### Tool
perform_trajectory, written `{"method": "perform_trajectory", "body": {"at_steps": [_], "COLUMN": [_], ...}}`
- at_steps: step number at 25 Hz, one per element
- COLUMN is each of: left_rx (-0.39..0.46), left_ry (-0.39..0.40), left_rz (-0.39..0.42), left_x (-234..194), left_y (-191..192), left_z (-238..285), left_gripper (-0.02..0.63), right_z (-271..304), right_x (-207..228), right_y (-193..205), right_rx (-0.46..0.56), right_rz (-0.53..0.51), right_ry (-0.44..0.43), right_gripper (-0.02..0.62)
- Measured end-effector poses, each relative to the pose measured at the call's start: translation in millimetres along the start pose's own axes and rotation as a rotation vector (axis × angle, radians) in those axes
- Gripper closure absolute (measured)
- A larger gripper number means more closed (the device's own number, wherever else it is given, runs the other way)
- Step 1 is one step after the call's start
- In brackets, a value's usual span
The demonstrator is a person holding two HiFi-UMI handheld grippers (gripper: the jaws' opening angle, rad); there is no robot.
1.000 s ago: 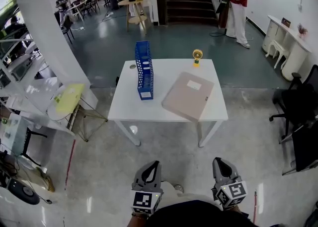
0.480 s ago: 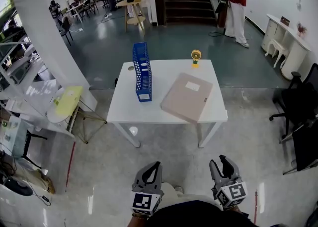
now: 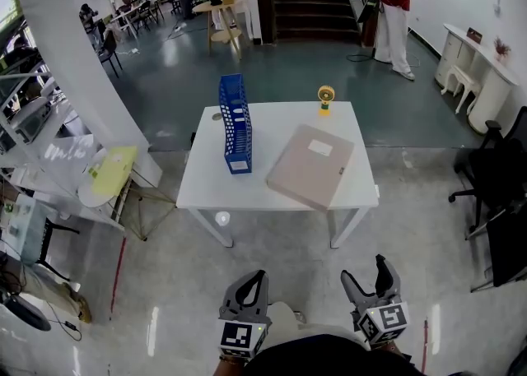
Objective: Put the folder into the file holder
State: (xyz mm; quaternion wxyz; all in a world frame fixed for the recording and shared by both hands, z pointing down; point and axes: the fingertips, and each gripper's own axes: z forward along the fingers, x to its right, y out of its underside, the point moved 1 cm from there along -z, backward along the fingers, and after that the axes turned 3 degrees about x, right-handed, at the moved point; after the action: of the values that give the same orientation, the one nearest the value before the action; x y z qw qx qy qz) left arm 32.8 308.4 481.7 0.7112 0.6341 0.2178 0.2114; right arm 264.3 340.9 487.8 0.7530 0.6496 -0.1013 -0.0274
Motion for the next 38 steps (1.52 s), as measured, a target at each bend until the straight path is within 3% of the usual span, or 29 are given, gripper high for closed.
{"method": "perform_trajectory", "body": {"at_steps": [5,17,38], "left_rx": [-0.013,-0.032,-0.066], "left_ry": [-0.023,-0.049,0.052], "left_rz": [-0.02,-0.02,0.01], "left_x": [-10,-42,-132], "left_y": [2,11,-15], "left_z": [5,47,219], "left_gripper": [0.607,0.607,0.607], "right_z": [16,81,227], "right_x": [2,19,64], "right_y": [2,30,16], "right_rx": [-0.018,-0.133,-0.229], "right_rz": [0.14,0.343,0.337], "right_ry": [-0.033,-0.063,0.037], "right_gripper": [0.137,0.127,0.127]}}
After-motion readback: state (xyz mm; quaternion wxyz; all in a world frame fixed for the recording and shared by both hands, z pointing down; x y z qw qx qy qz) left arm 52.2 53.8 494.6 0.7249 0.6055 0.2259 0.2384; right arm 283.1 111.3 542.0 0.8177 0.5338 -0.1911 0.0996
